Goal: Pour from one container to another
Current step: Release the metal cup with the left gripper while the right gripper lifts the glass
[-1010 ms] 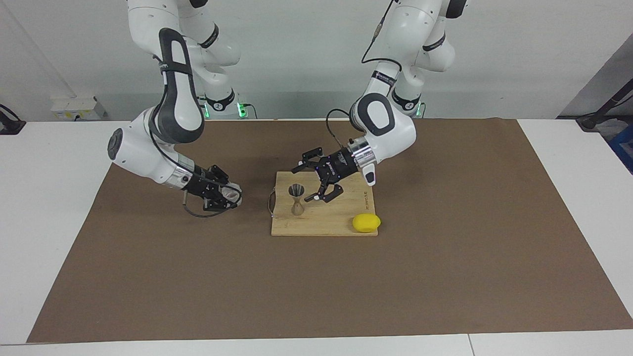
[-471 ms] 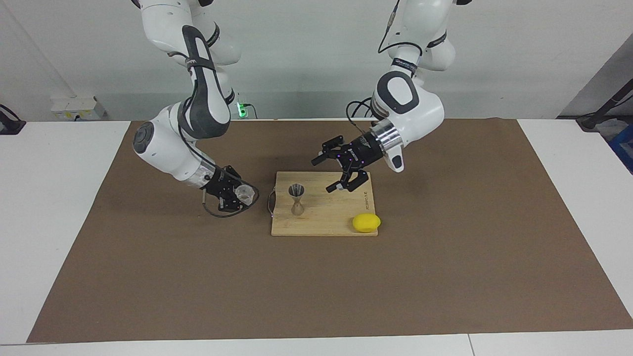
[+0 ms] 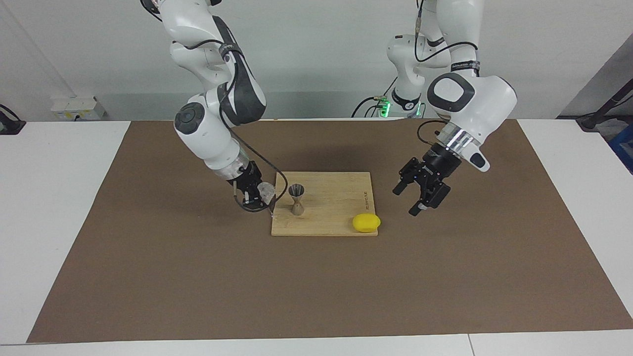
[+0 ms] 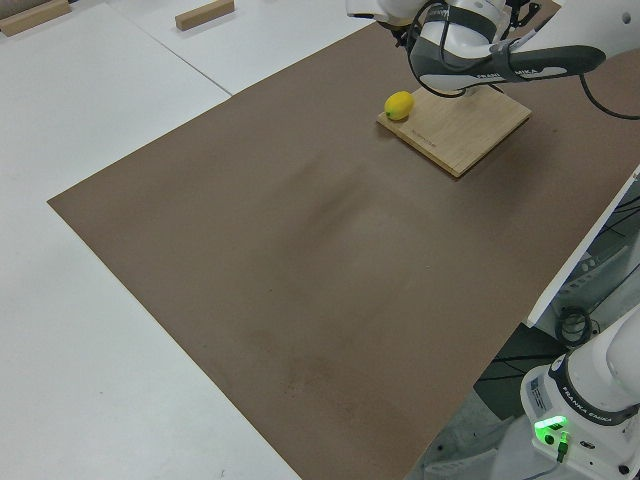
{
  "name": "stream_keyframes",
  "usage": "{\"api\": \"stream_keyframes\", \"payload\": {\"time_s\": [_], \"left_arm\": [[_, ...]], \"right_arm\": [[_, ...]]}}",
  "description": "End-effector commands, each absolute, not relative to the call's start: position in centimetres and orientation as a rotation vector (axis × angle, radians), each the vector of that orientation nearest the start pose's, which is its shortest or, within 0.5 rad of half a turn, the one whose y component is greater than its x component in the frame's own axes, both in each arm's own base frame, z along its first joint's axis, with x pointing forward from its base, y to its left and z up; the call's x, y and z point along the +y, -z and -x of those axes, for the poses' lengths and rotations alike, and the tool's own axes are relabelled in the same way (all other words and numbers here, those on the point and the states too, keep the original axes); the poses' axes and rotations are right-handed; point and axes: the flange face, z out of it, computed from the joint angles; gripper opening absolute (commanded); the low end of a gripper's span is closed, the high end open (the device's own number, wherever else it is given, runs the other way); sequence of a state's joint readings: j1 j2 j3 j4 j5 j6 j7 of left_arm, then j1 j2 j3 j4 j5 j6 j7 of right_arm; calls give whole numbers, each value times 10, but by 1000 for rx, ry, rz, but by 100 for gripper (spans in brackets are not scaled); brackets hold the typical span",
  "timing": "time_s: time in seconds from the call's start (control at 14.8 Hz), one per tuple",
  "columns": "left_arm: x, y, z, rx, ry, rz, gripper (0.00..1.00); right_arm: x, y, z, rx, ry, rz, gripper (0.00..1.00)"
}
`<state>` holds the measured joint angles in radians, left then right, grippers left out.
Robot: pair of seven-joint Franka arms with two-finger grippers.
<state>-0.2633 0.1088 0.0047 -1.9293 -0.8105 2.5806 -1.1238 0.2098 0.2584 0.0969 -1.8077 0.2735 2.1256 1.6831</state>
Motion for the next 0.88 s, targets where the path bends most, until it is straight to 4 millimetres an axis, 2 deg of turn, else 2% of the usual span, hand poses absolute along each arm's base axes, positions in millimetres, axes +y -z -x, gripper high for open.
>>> {"api": "stream_keyframes", "payload": {"time_s": [0.0, 0.13, 0.34, 0.4, 0.54, 0.67, 0.81], "left_arm": [[-133, -508, -611, 1481, -245, -1911, 100], [-115, -523, -611, 1419, -393, -2044, 100], [-94, -538, -609, 1281, -538, -2321, 100], [-87, -546, -606, 1234, -546, -2410, 100], [-79, -560, -604, 1084, -507, -2574, 100], [-69, -572, -597, 826, -442, -2757, 100], [-59, -575, -588, 593, -377, -2876, 100]], "right_arm": [[220, -414, -607, 2039, -186, 2177, 2], [233, -413, -601, 2016, -120, 2258, 2], [238, -419, -598, 1995, -49, 2343, 2], [249, -422, -594, 1969, -31, 2385, 2], [254, -427, -593, 1958, -2, 2410, 2], [264, -433, -595, 1958, 40, 2405, 2], [270, -436, -593, 1934, 81, 2432, 2]]}}
